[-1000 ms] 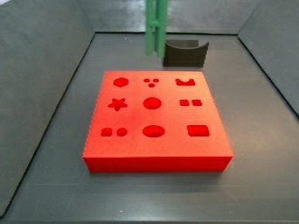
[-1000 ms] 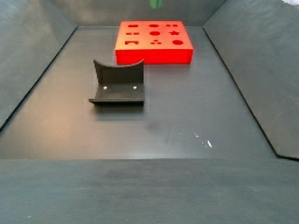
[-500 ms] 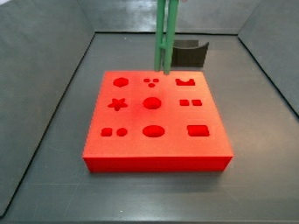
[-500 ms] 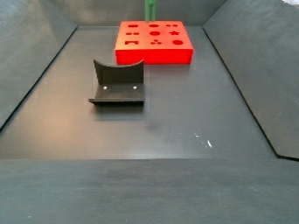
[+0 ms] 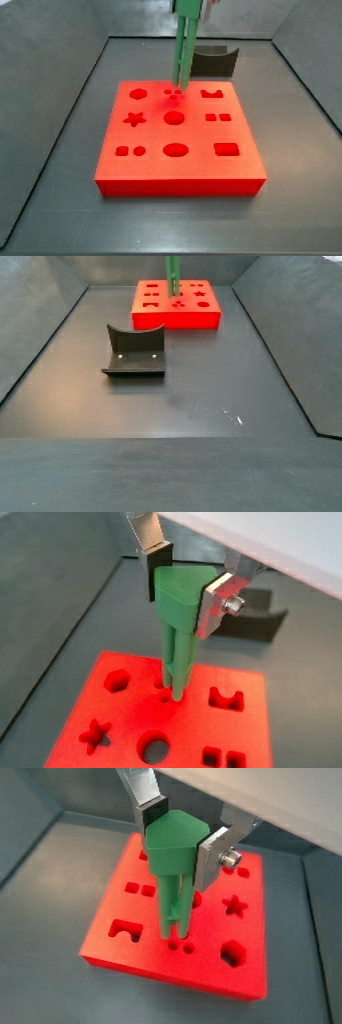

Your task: Insert the 3 prong object.

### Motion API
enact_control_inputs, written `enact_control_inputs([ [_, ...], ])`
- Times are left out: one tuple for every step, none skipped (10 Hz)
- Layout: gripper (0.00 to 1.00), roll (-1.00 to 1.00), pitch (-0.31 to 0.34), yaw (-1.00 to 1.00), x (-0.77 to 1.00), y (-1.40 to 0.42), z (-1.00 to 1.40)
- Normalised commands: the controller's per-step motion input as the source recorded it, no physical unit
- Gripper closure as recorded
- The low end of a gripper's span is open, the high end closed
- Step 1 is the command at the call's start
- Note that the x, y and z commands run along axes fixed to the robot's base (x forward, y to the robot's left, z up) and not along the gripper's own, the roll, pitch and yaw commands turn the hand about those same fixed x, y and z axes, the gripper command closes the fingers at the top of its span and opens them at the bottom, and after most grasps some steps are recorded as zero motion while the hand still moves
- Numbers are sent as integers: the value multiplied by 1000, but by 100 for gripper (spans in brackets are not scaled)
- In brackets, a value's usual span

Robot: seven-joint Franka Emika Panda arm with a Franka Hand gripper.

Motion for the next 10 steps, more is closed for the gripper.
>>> enact_control_inputs([
  [100, -33, 64, -1000, 0, 0, 0],
  [100, -69, 10, -1000, 6, 0, 189],
  [100, -43, 0, -1000, 46, 0, 3],
  [100, -41, 0, -783, 0, 100, 0],
  [100, -24, 0, -186, -86, 91, -14],
  [100, 0, -26, -91, -177, 143, -83],
  [100, -56, -106, -60, -183, 57, -129],
  [100, -153, -220, -14, -120, 9, -189],
  [100, -213, -257, -63, -31, 6, -66],
  [100, -234, -259, -60, 63, 29, 0],
])
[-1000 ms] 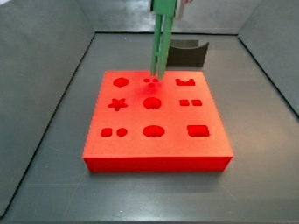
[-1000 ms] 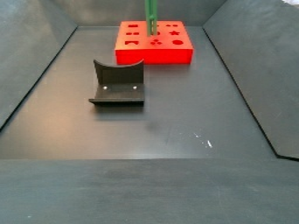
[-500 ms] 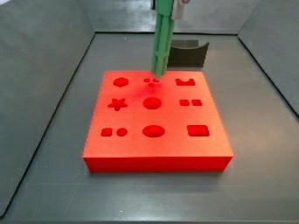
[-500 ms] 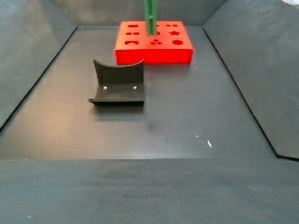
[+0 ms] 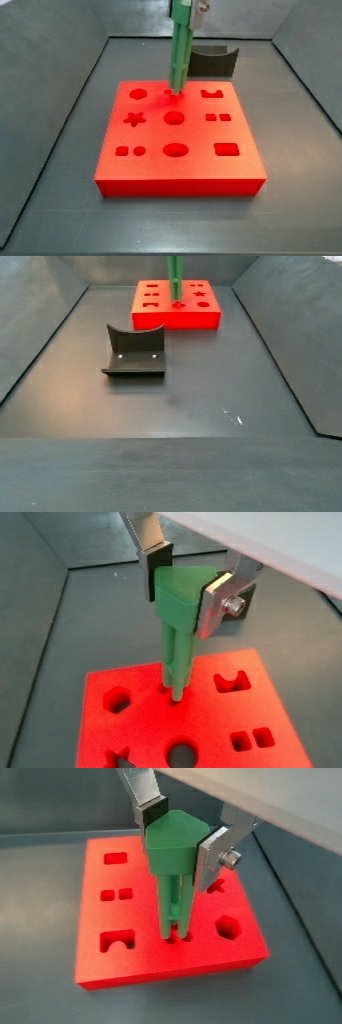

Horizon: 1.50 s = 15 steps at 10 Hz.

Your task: Insert the 3 prong object.

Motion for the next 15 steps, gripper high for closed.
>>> enact_control_inputs([
  [100, -201, -214, -134, 0, 91, 0],
  [100, -159, -147, -60, -123, 117, 26],
  [100, -103, -121, -9, -157, 94, 14],
  [100, -94, -150, 0, -206, 17, 0],
  [100, -87, -189, 0, -180, 0, 0],
  [100, -40, -156, 0, -31, 0, -66],
  [100, 0, -134, 0, 0, 0, -123],
  [100, 0, -104, 0, 29, 0, -160],
  [100, 27, -114, 40, -97, 0, -189],
  [100, 30, -131, 223, -143, -106, -106],
  [100, 16, -113, 231, 0, -103, -54],
  [100, 24, -106, 249, -69, -69, -49],
  [100, 0, -83, 180, 0, -3, -89],
  [100, 0, -71, 197, 0, 74, -146],
  [100, 0, -44, 177, 0, 83, -74],
])
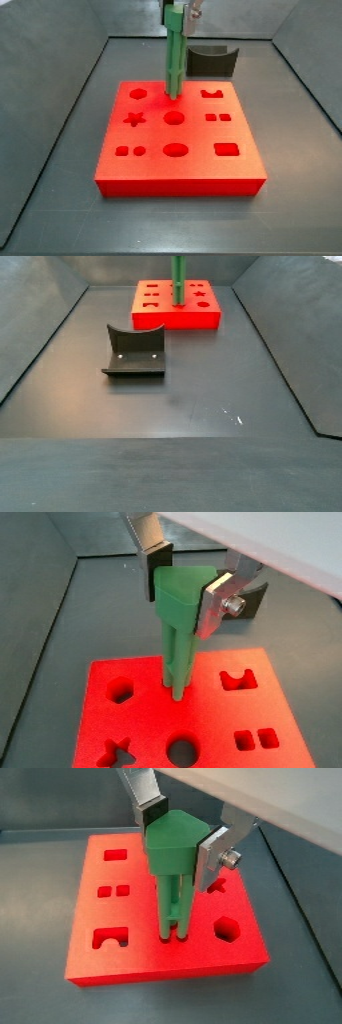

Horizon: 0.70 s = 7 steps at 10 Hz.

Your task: Insert the 3 prong object.

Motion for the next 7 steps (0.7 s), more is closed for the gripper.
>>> enact_control_inputs([
  [100, 0, -7, 74, 0, 54, 0],
  [100, 0, -6, 0, 0, 26, -14],
  [100, 0, -11, 0, 0, 0, -86],
  [100, 0, 0, -3, 3, 0, -163],
  [100, 0, 40, -111, 257, 0, -477],
  [100, 0, 53, -174, 254, 3, -691],
  [100, 10, 64, -211, 271, 0, -557],
])
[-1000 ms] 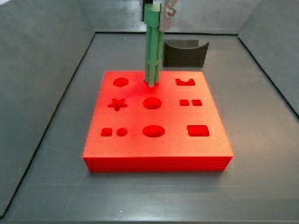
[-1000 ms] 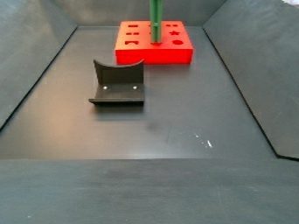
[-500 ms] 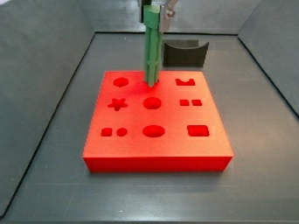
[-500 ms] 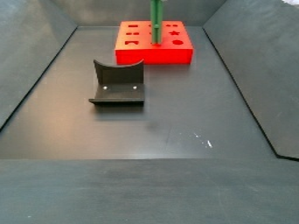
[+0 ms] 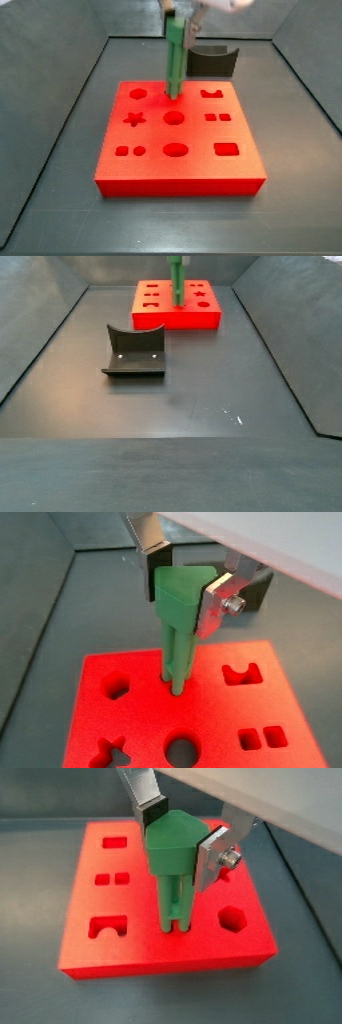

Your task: Insert the 3 prong object.

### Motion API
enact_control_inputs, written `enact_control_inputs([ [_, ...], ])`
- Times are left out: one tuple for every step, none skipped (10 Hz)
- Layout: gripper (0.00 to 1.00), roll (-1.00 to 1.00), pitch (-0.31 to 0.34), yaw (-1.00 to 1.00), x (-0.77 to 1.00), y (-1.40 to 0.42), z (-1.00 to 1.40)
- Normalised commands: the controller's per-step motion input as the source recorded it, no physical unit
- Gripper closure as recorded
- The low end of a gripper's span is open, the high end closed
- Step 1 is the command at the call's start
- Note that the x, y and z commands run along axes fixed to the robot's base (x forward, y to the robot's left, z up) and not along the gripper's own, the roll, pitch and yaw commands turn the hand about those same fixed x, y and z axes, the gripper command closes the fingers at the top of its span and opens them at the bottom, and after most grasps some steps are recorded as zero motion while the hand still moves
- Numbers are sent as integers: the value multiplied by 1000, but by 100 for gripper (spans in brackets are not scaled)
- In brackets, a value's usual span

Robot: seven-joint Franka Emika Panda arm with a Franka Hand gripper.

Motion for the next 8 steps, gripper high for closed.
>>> enact_control_inputs([
  [100, 20, 67, -177, 260, 0, -277],
  [100, 24, 30, -111, 203, 0, -180],
  [100, 33, 4, -117, 166, 0, -226],
  [100, 66, 0, -129, 74, 0, -257],
  [100, 64, 0, -149, 0, 0, -326],
  [100, 100, -9, -131, -6, 0, -423],
  [100, 94, 0, -83, 0, 0, -294],
  [100, 0, 0, 0, 0, 0, 0],
])
